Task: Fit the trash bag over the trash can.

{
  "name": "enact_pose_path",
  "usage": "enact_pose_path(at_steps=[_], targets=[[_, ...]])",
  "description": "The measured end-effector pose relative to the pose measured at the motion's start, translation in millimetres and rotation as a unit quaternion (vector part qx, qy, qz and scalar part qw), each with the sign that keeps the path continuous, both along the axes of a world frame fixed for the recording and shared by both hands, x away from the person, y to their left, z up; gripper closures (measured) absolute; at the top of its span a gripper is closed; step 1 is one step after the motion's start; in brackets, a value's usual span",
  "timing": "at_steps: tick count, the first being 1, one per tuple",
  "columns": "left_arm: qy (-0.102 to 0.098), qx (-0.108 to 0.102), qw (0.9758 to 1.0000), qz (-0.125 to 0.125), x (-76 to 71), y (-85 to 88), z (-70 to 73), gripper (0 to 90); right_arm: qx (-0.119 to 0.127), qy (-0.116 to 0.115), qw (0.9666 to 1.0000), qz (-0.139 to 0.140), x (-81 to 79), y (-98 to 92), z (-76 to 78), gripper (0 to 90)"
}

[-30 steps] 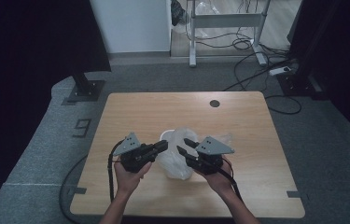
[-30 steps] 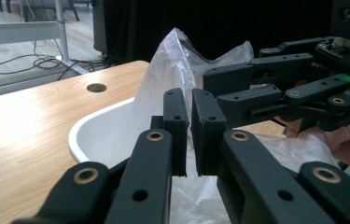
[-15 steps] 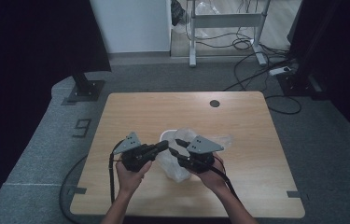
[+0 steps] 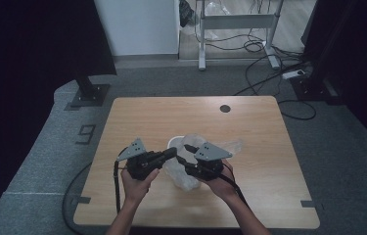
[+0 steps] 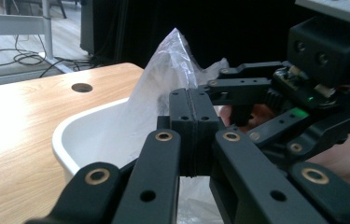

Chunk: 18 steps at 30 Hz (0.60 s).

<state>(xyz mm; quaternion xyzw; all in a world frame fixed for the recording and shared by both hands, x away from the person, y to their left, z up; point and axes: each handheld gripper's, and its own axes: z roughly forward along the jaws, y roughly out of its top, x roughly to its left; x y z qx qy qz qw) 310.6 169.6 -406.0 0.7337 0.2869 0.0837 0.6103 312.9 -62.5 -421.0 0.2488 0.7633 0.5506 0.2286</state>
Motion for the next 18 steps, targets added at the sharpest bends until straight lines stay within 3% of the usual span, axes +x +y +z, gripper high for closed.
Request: enact_pose_path(at_steps=[5, 16, 18], targets=[[0.006, -0.003, 1.0, -0.006, 1.5, -0.4, -0.4, 90.0, -0.004, -0.007, 1.0, 0.003, 3.2, 2.5, -1.9, 53.9], [0.01, -0.012, 0.9998, -0.008, 2.5, 0.3, -2.8, 90.0, -0.012, -0.026, 0.9995, 0.013, 2.2, 6.0, -2.0, 88.6], [0.008, -0.013, 0.9999, -0.005, 2.3, 1.3, -2.3, 90.0, -0.011, -0.023, 0.9996, 0.015, 1.7, 5.1, -1.9, 89.0]])
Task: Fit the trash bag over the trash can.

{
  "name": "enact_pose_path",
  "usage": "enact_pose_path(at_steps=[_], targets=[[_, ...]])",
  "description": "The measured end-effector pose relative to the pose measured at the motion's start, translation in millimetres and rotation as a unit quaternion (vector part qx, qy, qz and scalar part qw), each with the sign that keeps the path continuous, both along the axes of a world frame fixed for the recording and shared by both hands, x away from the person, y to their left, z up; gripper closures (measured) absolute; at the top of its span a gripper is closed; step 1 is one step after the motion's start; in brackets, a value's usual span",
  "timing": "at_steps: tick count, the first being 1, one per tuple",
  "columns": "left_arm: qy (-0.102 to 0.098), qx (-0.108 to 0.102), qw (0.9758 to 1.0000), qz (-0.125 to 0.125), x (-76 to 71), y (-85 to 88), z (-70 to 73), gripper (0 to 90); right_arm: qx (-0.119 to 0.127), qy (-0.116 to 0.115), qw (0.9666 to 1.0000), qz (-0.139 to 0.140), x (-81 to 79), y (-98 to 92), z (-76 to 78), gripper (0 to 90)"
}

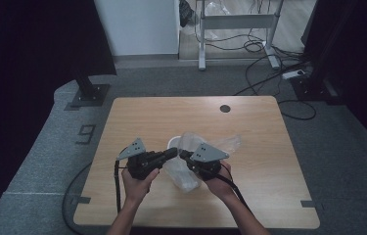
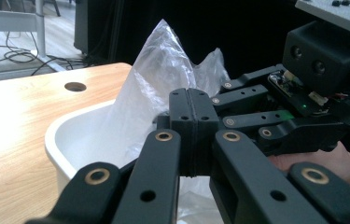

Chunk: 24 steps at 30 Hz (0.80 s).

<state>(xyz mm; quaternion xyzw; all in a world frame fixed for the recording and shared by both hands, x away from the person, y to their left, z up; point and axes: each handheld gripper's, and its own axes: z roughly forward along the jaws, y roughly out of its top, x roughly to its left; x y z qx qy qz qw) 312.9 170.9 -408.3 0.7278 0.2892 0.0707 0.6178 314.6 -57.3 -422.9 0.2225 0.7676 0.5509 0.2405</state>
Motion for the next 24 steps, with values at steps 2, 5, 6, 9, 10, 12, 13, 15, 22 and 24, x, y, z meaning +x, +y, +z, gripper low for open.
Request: enact_pose_path(at_steps=[2, 5, 6, 9, 10, 12, 13, 15, 22, 24], targets=[[-0.001, -0.001, 1.0, 0.005, 0.5, 1.3, -0.1, 90.0, -0.006, 0.003, 1.0, -0.003, -1.2, -1.0, 0.3, 89.0], [-0.001, -0.003, 0.9999, 0.012, 1.7, 4.0, -1.6, 90.0, -0.009, 0.001, 0.9999, -0.006, -5.3, -3.9, 2.0, 89.0], [-0.001, -0.002, 0.9999, 0.014, 2.1, 4.9, -2.2, 90.0, -0.012, -0.001, 0.9999, -0.009, -7.2, -5.4, 2.8, 89.0], [-0.001, -0.007, 0.9998, 0.021, 2.2, 8.1, -3.3, 90.0, -0.018, -0.009, 0.9997, -0.015, -12.5, -11.6, 4.9, 89.0], [-0.002, -0.009, 0.9997, 0.023, 2.3, 9.2, -3.5, 90.0, -0.018, -0.009, 0.9997, -0.017, -14.1, -14.3, 5.5, 89.0], [-0.003, -0.012, 0.9996, 0.027, 2.0, 11.2, -3.6, 90.0, -0.016, -0.011, 0.9996, -0.021, -17.4, -19.8, 6.0, 89.0], [-0.003, -0.013, 0.9995, 0.029, 1.7, 12.4, -3.6, 90.0, -0.014, -0.011, 0.9996, -0.022, -19.1, -22.6, 5.6, 89.0], [-0.005, -0.013, 0.9994, 0.032, 1.1, 13.7, -3.9, 90.0, -0.009, -0.011, 0.9996, -0.025, -23.2, -28.0, 3.9, 89.0], [-0.012, -0.011, 0.9988, 0.047, -2.9, 20.7, -6.3, 90.0, -0.005, -0.013, 0.9995, -0.028, -38.3, -43.6, -3.3, 89.0], [-0.013, -0.012, 0.9986, 0.049, -3.9, 22.3, -7.6, 90.0, -0.006, -0.016, 0.9993, -0.032, -41.0, -47.5, -4.4, 89.0]])
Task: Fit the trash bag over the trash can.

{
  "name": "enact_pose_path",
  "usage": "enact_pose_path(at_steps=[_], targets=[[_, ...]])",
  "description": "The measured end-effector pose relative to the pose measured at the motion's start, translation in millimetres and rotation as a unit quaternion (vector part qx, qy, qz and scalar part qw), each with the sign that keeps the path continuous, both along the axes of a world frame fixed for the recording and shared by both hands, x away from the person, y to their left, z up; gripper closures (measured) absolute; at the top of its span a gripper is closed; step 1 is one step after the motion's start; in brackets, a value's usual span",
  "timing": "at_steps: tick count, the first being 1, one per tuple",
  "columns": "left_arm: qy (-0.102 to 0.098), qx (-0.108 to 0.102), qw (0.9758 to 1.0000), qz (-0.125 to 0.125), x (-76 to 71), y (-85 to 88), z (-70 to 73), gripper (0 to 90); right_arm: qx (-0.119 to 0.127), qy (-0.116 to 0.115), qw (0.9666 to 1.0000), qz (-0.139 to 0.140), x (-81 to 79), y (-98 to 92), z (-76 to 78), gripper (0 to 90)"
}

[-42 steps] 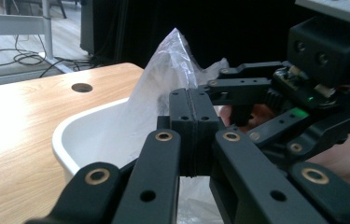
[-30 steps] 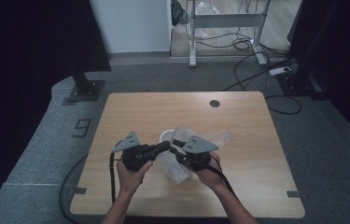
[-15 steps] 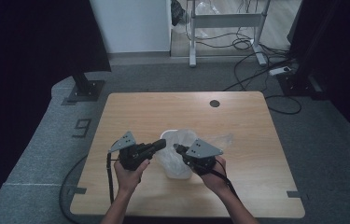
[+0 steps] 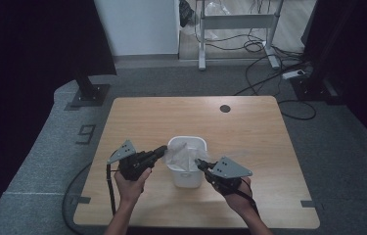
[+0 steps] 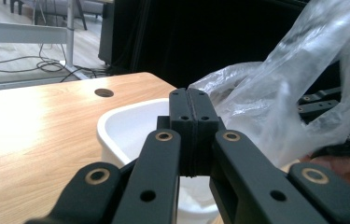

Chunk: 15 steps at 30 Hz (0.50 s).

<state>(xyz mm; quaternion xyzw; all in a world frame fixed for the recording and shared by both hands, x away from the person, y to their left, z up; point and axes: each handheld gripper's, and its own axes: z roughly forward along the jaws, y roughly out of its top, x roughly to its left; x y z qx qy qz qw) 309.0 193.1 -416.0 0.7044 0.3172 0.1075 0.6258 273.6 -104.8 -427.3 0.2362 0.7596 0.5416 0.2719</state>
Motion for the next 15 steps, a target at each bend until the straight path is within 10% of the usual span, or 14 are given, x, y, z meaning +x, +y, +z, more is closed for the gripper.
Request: enact_pose_path(at_steps=[15], targets=[[-0.009, -0.002, 0.9997, 0.021, -9.7, 11.2, -11.8, 90.0, 0.003, -0.003, 0.9999, -0.016, -7.2, -25.4, -6.5, 88.9]])
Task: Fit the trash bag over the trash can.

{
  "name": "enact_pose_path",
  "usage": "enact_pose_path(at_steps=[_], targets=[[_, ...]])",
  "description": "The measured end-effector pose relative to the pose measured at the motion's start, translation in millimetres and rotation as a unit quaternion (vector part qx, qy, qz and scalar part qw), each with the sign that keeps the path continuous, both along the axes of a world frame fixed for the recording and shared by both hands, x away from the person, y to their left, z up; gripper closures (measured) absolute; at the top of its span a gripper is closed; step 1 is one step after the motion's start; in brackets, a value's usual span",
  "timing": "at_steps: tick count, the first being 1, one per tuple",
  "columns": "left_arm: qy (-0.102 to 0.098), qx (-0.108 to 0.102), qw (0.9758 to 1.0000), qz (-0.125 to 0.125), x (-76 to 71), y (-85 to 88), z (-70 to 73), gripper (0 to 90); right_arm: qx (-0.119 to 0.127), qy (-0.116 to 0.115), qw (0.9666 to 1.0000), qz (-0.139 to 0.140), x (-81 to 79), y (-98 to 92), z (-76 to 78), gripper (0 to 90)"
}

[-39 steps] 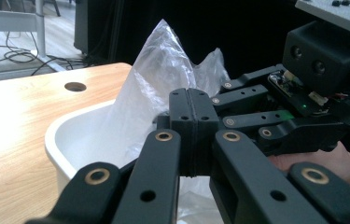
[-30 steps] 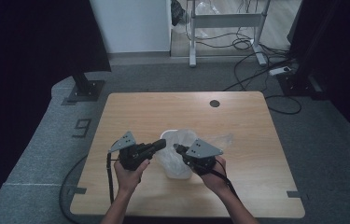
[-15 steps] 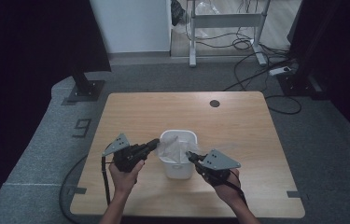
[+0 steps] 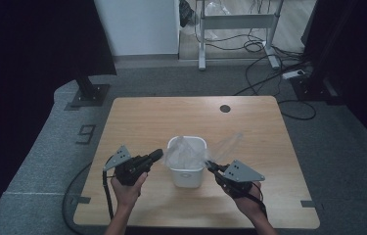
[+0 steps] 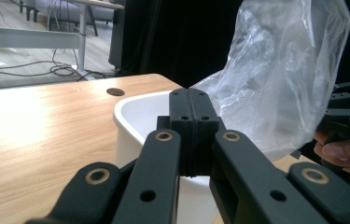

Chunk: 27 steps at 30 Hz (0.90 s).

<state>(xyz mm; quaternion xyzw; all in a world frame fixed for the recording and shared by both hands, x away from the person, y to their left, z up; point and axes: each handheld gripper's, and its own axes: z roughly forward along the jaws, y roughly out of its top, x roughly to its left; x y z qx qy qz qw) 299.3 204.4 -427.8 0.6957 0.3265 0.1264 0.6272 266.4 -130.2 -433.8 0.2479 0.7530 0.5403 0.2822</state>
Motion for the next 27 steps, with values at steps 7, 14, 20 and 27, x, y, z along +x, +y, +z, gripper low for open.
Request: enact_pose_path(at_steps=[7, 14, 20, 27], targets=[[0.005, 0.0, 1.0, 0.007, 0.1, 4.3, -5.3, 90.0, 0.0, 0.002, 1.0, -0.006, -2.1, -9.4, -5.4, 88.9], [0.006, 0.005, 0.9998, 0.017, 0.4, 7.3, -13.3, 90.0, -0.001, 0.011, 0.9998, -0.015, 0.6, -16.8, -13.7, 88.8], [0.008, 0.015, 0.9995, 0.026, 1.5, 8.0, -17.0, 90.0, 0.001, 0.017, 0.9996, -0.02, 2.0, -20.7, -17.4, 88.7], [0.016, 0.021, 0.9991, 0.035, 4.5, 9.9, -21.9, 90.0, 0.004, 0.025, 0.9994, -0.024, 5.0, -23.3, -23.1, 88.7]])
